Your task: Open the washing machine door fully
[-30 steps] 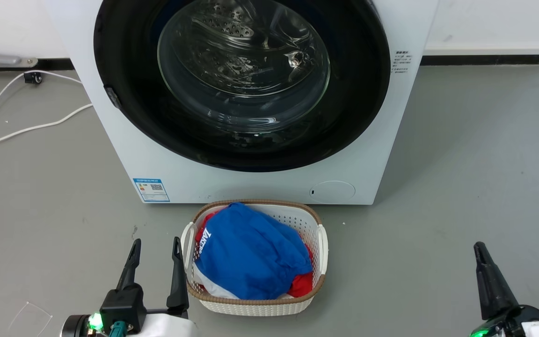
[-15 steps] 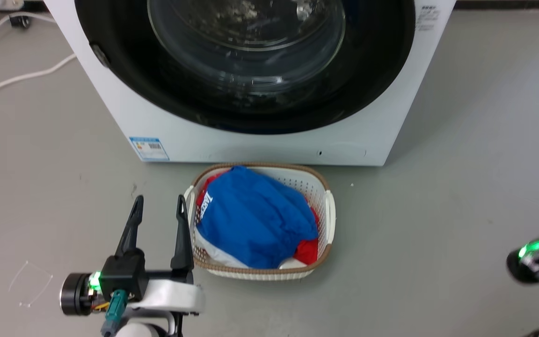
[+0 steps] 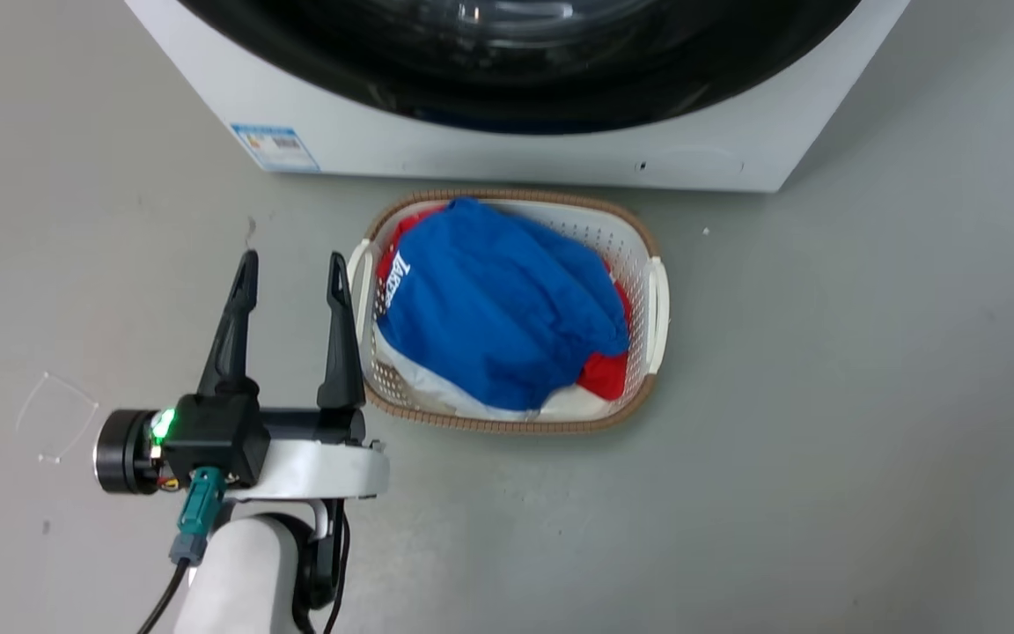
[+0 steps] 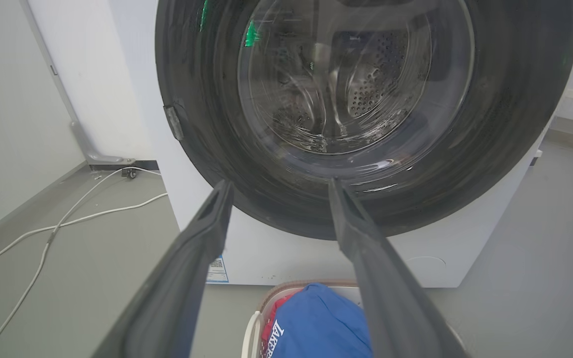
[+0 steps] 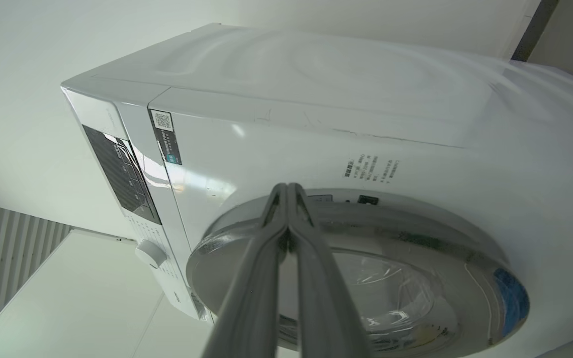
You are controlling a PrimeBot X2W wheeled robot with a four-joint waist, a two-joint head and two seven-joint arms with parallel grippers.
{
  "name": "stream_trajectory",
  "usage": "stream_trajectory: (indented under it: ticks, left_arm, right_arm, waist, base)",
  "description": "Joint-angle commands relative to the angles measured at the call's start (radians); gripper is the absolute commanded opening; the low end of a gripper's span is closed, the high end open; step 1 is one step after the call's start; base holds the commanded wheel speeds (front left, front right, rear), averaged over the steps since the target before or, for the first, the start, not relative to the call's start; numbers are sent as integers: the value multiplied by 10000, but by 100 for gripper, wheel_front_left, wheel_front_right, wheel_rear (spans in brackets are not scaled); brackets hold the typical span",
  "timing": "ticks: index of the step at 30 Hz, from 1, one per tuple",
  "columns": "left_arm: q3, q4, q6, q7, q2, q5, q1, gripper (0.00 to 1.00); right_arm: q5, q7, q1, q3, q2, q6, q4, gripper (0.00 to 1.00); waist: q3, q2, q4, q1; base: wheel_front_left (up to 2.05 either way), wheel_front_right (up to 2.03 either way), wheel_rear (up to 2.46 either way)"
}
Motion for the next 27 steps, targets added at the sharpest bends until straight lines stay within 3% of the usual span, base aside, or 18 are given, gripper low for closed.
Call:
stream_trajectory:
  ticks: [1,17,27]
  left_arm:
    - [24,-88,-38,-24,-17,19,-289,100]
    - [-133,-435,101,-24,-17,-115,-1105,100]
    - [-263,-442,229,-24,-19,-302,-1374,100]
  right_arm:
    - [-88,109,-597,62,-204,4,171,0]
    - [-1221,904,-4210,1393,-1044,4,1987,0]
    - [-1960,1876,-5377,2497,-1276,4,2610,0]
  waist:
    - [612,0,153,-2]
    - [2034,0,623,-2]
    - [2450,0,843,-2]
  base:
    - [0,0,0]
    - [0,0,0]
    - [0,0,0]
